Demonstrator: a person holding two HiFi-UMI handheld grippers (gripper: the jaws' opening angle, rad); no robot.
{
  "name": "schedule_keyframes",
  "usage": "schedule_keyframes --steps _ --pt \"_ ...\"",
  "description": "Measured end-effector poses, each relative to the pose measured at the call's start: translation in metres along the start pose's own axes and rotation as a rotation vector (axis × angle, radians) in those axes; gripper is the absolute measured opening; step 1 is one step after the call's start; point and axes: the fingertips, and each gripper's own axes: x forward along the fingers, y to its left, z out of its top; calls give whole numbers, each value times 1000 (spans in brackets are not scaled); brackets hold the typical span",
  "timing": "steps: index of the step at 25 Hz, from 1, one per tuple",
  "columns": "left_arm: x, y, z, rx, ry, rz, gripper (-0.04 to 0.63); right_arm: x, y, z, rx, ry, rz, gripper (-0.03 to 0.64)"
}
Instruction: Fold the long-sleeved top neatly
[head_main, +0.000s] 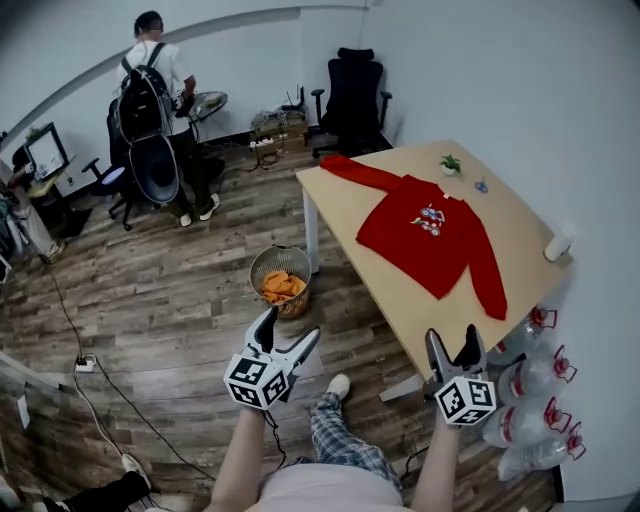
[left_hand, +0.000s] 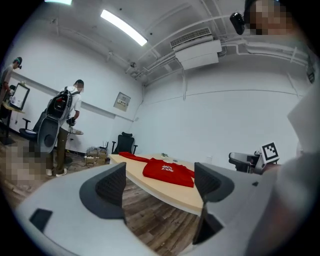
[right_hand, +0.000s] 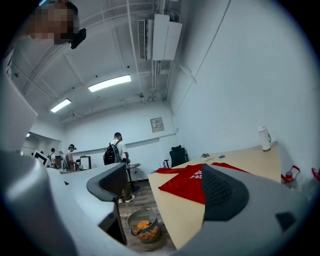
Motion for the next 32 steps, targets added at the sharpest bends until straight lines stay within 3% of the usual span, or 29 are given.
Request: schedule_keyframes --steps 6,13,17,32 --pt "130 57 40 40 28 -63 410 119 -41 19 40 -23 -108 457" --pt "255 93 61 70 61 -155 410 206 -93 22 72 -13 -236 456" --pt "303 101 59 30 90 -199 410 224 -109 24 64 3 -290 456" --pt "477 87 67 64 160 -484 410 270 -172 37 57 -39 -563 453"
